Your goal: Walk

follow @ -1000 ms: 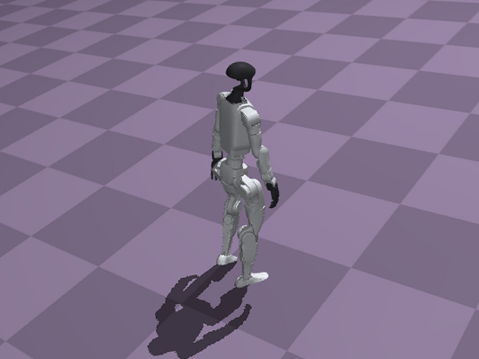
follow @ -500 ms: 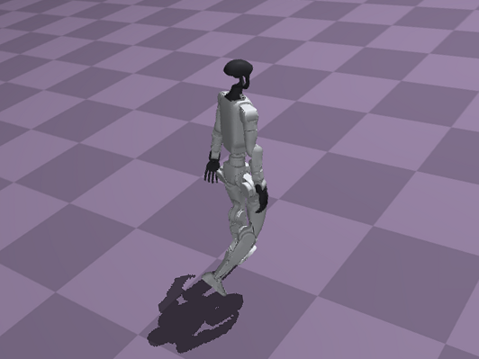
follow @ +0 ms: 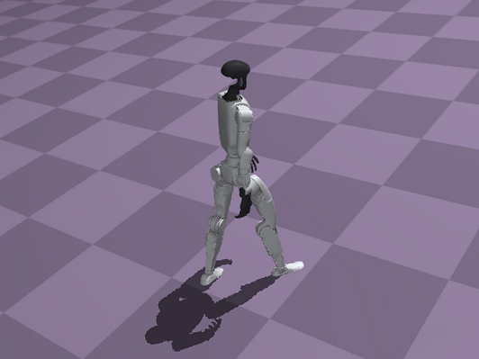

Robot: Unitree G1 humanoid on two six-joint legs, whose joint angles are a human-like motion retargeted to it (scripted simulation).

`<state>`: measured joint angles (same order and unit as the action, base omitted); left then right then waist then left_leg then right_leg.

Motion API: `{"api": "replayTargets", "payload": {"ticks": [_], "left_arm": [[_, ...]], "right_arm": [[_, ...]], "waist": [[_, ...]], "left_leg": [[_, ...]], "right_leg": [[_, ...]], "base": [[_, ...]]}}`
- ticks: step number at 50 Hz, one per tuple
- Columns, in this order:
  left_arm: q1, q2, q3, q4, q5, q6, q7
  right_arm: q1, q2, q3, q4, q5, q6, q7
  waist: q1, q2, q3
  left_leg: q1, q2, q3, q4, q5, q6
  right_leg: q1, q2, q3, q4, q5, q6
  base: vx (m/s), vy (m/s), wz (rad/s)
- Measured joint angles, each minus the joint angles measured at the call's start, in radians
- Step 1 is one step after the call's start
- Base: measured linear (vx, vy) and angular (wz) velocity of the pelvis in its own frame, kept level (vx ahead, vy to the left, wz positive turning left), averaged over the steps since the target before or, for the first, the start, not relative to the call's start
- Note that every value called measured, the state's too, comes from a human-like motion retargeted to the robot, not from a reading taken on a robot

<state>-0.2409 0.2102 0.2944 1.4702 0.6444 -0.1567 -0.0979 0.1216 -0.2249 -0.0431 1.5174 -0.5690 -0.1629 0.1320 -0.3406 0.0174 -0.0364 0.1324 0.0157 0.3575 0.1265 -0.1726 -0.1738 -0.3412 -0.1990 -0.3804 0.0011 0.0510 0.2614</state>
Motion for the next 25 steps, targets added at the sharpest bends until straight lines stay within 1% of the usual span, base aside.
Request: {"api": "replayTargets", "payload": {"ticks": [2,3,4,6,8,10,11,12,13,15,18,19,20,21,25], "left_arm": [[0.029,-0.001,0.001,0.008,0.021,0.011,0.011],[0.048,-0.004,0.002,0.011,0.032,0.016,0.018],[0.064,-0.009,0.005,0.012,0.043,0.019,0.022],[0.093,-0.012,0.011,0.014,0.058,0.025,0.023],[0.121,-0.005,0.016,0.020,0.071,0.031,0.022],[0.150,0.003,0.024,0.025,0.087,0.042,0.028],[0.166,0.006,0.032,0.025,0.091,0.045,0.031],[0.184,0.007,0.041,0.026,0.095,0.048,0.035],[0.204,0.005,0.054,0.026,0.096,0.051,0.039],[0.253,0.002,0.080,0.029,0.093,0.055,0.043],[0.316,-0.005,0.113,0.029,0.089,0.060,0.043],[0.335,-0.006,0.120,0.030,0.088,0.062,0.045],[0.352,-0.007,0.126,0.031,0.087,0.063,0.047],[0.365,-0.007,0.132,0.033,0.089,0.066,0.049],[0.404,-0.008,0.158,0.045,0.096,0.080,0.051]], "right_arm": [[-0.012,0.006,0.003,-0.001,0.000,-0.004,0.001],[-0.017,0.009,0.004,-0.002,0.003,-0.006,-0.001],[-0.027,0.011,0.003,-0.004,0.007,-0.008,-0.005],[-0.057,0.012,0.003,-0.006,0.016,-0.014,-0.012],[-0.088,0.018,0.009,-0.005,0.028,-0.021,-0.015],[-0.120,0.026,0.021,-0.003,0.035,-0.024,-0.015],[-0.139,0.028,0.031,-0.004,0.031,-0.025,-0.016],[-0.158,0.030,0.042,-0.006,0.025,-0.024,-0.017],[-0.177,0.032,0.056,-0.009,0.013,-0.024,-0.020],[-0.212,0.038,0.086,-0.019,-0.017,-0.021,-0.027],[-0.267,0.047,0.123,-0.045,-0.047,-0.025,-0.041],[-0.282,0.051,0.131,-0.056,-0.050,-0.031,-0.046],[-0.295,0.056,0.138,-0.067,-0.050,-0.037,-0.051],[-0.308,0.062,0.143,-0.078,-0.044,-0.046,-0.054],[-0.349,0.086,0.151,-0.114,-0.009,-0.077,-0.052]], "waist": [[0.001,0.015,-0.012],[-0.006,0.023,-0.012],[-0.019,0.023,-0.017],[-0.037,0.008,-0.029],[-0.025,-0.025,-0.034],[-0.005,-0.054,-0.033],[0.003,-0.063,-0.029],[0.011,-0.071,-0.025],[0.017,-0.080,-0.021],[0.036,-0.085,-0.002],[0.079,-0.083,0.023],[0.091,-0.082,0.028],[0.100,-0.081,0.031],[0.104,-0.072,0.035],[0.109,-0.042,0.053]], "left_leg": [[0.006,-0.001,-0.013,0.022,0.089,-0.046],[0.006,0.005,-0.029,0.047,0.142,-0.073],[-0.011,-0.014,-0.039,0.077,0.207,-0.084],[-0.068,-0.078,-0.032,0.172,0.344,-0.088],[-0.141,-0.116,0.026,0.330,0.441,-0.088],[-0.225,-0.107,0.091,0.515,0.516,-0.088],[-0.257,-0.095,0.102,0.575,0.576,-0.088],[-0.283,-0.079,0.107,0.629,0.598,-0.088],[-0.294,-0.054,0.100,0.670,0.545,-0.088],[-0.314,0.011,0.077,0.731,0.402,-0.088],[-0.408,-0.013,-0.023,0.698,0.289,-0.088],[-0.434,-0.012,-0.042,0.659,0.253,-0.073],[-0.457,-0.005,-0.054,0.611,0.216,-0.051],[-0.471,0.010,-0.052,0.540,0.205,-0.010],[-0.511,0.062,-0.041,0.234,0.186,0.136]], "right_leg": [[-0.005,0.033,0.075,0.041,0.002,-0.037],[-0.001,0.040,0.077,0.057,-0.005,-0.051],[-0.002,0.024,0.067,0.068,-0.007,-0.062],[-0.001,-0.034,0.037,0.084,-0.016,-0.076],[0.018,-0.086,0.015,0.096,-0.041,-0.088],[0.039,-0.109,0.015,0.105,-0.064,-0.103],[0.055,-0.101,0.014,0.105,-0.080,-0.117],[0.076,-0.089,0.014,0.102,-0.097,-0.134],[0.106,-0.069,0.013,0.095,-0.119,-0.153],[0.173,-0.007,0.026,0.079,-0.154,-0.194],[0.237,0.052,0.055,0.061,-0.181,-0.228],[0.254,0.065,0.058,0.055,-0.188,-0.236],[0.271,0.076,0.056,0.050,-0.196,-0.243],[0.286,0.093,0.052,0.046,-0.205,-0.250],[0.345,0.155,0.036,0.038,-0.244,-0.277]], "base": [[0.61,-0.13,0.45],[0.73,-0.17,0.81],[0.65,-0.06,1.21],[0.47,0.11,1.10],[0.60,-0.01,0.53],[0.48,-0.09,0.27],[0.48,-0.25,0.04],[0.63,-0.48,-0.19],[0.71,-0.55,-0.40],[0.69,-0.48,-0.65],[0.56,-0.20,-0.76],[0.55,-0.12,-0.62],[0.49,-0.08,-0.34],[0.47,-0.05,-0.18],[0.50,-0.03,0.02]]}}
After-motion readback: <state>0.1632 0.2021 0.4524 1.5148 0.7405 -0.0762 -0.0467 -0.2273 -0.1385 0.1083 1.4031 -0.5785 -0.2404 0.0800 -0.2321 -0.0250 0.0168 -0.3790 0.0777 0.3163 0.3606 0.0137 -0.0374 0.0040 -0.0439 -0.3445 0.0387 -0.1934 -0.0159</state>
